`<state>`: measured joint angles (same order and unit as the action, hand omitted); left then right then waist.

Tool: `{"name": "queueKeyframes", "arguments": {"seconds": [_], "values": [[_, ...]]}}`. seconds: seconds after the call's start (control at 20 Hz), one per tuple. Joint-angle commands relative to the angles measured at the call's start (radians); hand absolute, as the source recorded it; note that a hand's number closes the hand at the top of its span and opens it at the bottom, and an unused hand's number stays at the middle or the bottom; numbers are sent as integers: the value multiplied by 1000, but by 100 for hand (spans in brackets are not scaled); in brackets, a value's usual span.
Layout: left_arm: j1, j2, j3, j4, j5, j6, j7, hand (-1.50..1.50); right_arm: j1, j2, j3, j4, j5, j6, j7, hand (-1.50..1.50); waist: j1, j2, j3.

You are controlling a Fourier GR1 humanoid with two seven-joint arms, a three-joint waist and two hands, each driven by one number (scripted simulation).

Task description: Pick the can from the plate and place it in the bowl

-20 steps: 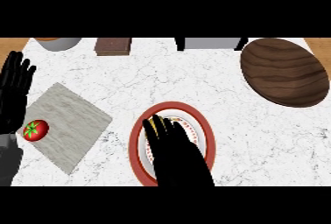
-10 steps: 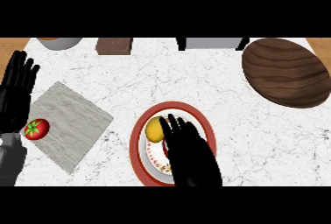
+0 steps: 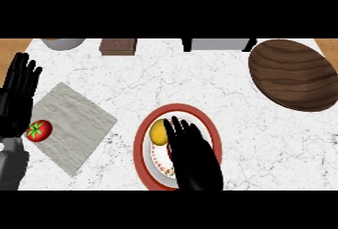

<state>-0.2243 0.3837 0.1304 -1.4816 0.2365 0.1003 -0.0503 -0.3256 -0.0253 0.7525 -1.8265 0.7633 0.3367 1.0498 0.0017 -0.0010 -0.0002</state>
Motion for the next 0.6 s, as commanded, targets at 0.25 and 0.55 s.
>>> {"name": "queueKeyframes", "arguments": {"seconds": [0.25,0.55], "values": [[-5,-27,10,-4,-30,-10,14,0,-83,24,-12,153,-9,-43,62,-150,5,1,0],[-41,-25,28,-42,-47,3,68,0,28,25,-32,150,51,-10,-20,-150,-1,0,0]]}}
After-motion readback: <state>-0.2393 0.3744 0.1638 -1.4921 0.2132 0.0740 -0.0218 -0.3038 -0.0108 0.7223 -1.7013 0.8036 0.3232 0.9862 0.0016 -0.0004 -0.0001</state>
